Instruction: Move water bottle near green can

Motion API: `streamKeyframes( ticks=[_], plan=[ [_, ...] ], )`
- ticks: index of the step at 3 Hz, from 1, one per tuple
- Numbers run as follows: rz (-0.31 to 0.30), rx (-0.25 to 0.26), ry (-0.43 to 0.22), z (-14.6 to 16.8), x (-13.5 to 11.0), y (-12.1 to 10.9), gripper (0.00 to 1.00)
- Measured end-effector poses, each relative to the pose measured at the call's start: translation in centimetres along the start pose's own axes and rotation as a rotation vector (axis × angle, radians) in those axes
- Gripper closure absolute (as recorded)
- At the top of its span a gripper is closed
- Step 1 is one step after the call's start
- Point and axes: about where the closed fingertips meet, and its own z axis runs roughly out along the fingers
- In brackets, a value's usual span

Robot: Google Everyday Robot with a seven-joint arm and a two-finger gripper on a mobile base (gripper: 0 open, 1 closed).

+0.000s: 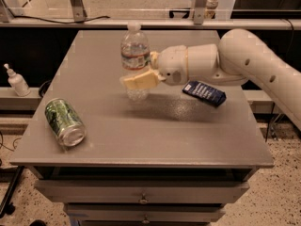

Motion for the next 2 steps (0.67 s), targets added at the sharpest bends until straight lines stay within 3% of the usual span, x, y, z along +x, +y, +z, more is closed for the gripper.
streamKeyframes(
  ticks=[2],
  plan=[
    [-0.012, -0.063, -0.075, 4.1, 1.9, 8.0, 1.0]
  ],
)
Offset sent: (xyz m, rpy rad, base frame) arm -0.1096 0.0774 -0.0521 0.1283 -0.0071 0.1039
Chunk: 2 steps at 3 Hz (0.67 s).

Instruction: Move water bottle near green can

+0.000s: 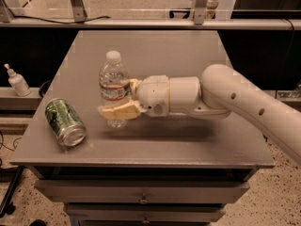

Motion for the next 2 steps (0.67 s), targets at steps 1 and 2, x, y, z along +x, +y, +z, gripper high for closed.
streamKeyframes(
  ticks=[1, 2],
  plan=[
    [-0.002, -0.009, -0.021, 0.87, -0.27, 0.89, 1.0],
    [-0.002, -0.009, -0.021, 0.87, -0.31, 0.89, 1.0]
  ],
)
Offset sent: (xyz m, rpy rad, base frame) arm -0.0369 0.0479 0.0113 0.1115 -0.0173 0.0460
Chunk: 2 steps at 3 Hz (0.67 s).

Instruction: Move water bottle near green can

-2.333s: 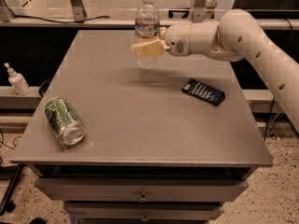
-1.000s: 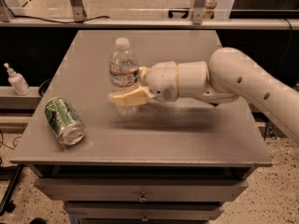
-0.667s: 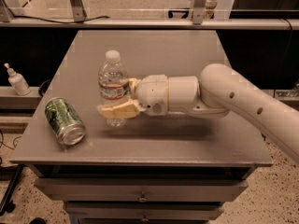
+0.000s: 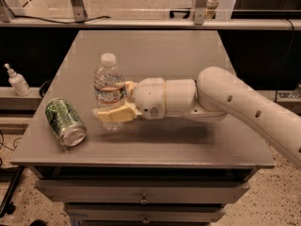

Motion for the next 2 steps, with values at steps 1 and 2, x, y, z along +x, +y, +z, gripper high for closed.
streamKeyframes(
  ticks=[1, 2],
  plan=[
    [0.0, 0.0, 0.0, 0.0, -0.01, 0.0, 1.0],
    [0.0, 0.0, 0.0, 0.0, -0.06, 0.01, 0.83]
  ],
)
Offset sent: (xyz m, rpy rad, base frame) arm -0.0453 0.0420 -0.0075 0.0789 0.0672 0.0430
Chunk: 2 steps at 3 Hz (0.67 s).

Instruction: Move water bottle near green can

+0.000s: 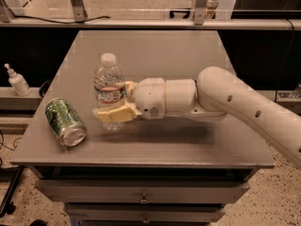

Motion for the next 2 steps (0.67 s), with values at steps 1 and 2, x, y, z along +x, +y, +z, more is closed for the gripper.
streamKeyframes(
  ticks=[1, 2],
  plan=[
    [0.0, 0.0, 0.0, 0.0, -0.02, 0.0, 0.59],
    [0.0, 0.0, 0.0, 0.01, -0.02, 0.01, 0.36]
  ],
)
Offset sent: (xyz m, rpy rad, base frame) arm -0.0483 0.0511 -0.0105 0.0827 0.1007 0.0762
